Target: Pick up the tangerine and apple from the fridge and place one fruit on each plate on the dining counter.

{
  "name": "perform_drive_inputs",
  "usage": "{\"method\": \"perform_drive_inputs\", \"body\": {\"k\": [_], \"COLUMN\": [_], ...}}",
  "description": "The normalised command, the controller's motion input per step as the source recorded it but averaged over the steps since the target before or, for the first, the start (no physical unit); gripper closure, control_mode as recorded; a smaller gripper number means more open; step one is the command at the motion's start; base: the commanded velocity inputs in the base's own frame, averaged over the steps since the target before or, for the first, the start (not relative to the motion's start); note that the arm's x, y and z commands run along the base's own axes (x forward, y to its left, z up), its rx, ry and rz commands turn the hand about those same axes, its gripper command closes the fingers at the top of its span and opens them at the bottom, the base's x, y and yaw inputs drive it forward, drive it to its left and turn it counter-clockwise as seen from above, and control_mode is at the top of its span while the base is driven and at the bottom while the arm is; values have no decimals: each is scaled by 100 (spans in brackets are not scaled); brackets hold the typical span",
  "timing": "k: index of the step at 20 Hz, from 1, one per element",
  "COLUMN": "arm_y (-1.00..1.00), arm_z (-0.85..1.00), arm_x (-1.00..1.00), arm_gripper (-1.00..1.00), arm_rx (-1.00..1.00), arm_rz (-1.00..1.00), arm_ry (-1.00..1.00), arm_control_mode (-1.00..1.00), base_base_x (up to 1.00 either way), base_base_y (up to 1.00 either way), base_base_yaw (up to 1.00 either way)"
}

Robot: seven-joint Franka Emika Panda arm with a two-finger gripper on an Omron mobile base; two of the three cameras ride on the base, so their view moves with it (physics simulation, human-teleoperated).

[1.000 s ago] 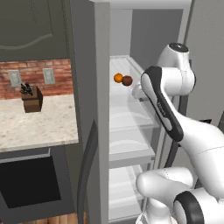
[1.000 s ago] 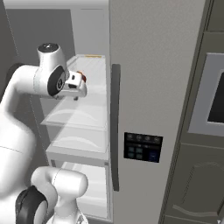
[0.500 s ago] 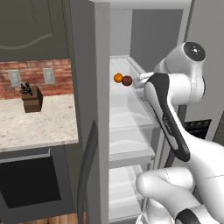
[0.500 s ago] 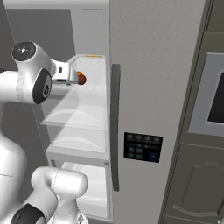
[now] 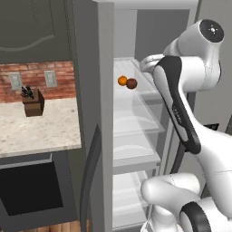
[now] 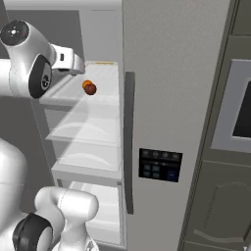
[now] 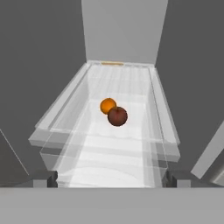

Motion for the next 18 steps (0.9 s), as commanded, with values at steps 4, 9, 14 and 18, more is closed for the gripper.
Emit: {"method": "perform_drive_inputs", "body": {"k": [4,9,14,18], "arm_y": [-4,0,0,12], "arm_z": [-31,-52,-60,-22], "arm_x": [33,30,42,86], "arm_gripper": [-100,-100,-100,-100], "arm_rx": [0,0,0,0], "arm_rz": [1,0,0,0], "arm_ry": [0,-3,0,0], "arm_control_mode": [-100,-100,-100,-100], "base_base_x": [0,0,0,0], "base_base_y": [0,0,0,0], "base_base_yaw": [0,0,0,0]}}
